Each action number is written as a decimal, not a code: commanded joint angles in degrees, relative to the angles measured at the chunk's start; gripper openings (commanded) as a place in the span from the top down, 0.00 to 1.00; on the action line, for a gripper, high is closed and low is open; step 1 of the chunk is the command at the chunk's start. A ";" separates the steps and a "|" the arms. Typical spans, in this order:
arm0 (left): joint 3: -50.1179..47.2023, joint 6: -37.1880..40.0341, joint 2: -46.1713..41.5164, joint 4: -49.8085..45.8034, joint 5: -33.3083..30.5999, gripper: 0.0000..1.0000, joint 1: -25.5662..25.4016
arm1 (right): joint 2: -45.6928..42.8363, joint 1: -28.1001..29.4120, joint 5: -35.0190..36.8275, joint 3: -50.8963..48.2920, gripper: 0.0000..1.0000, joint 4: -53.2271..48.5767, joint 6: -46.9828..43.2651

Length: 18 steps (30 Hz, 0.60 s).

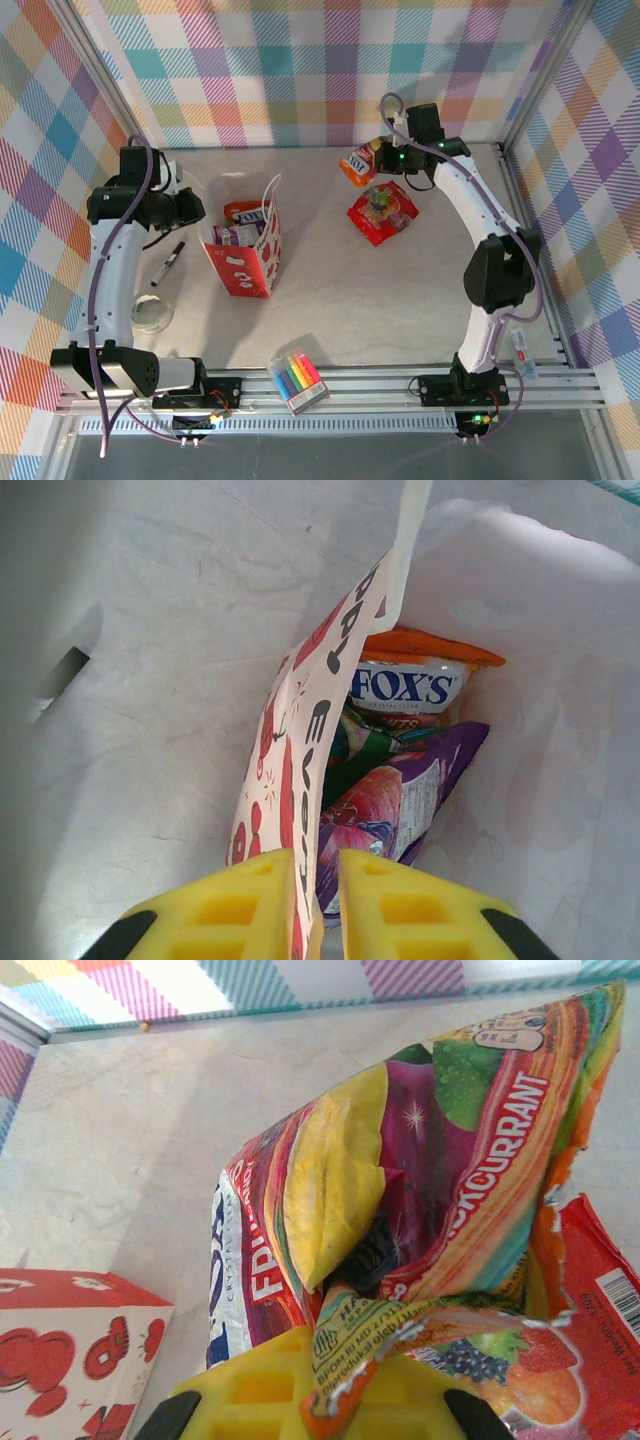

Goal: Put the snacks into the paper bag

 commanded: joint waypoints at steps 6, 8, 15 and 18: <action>3.21 1.87 -0.30 -2.32 2.01 0.72 1.02 | -11.41 4.41 3.26 -2.50 1.00 1.71 -2.80; 3.21 2.37 -0.01 -2.54 2.02 0.71 1.02 | -13.40 5.30 4.04 -2.82 1.00 1.33 -2.72; 2.07 2.82 1.35 -2.98 1.63 0.68 1.01 | -19.92 8.80 5.92 -1.98 1.00 0.24 -3.52; 1.95 3.03 1.90 -3.58 0.85 0.68 1.01 | -21.56 10.25 6.16 -0.46 1.00 -0.48 -3.50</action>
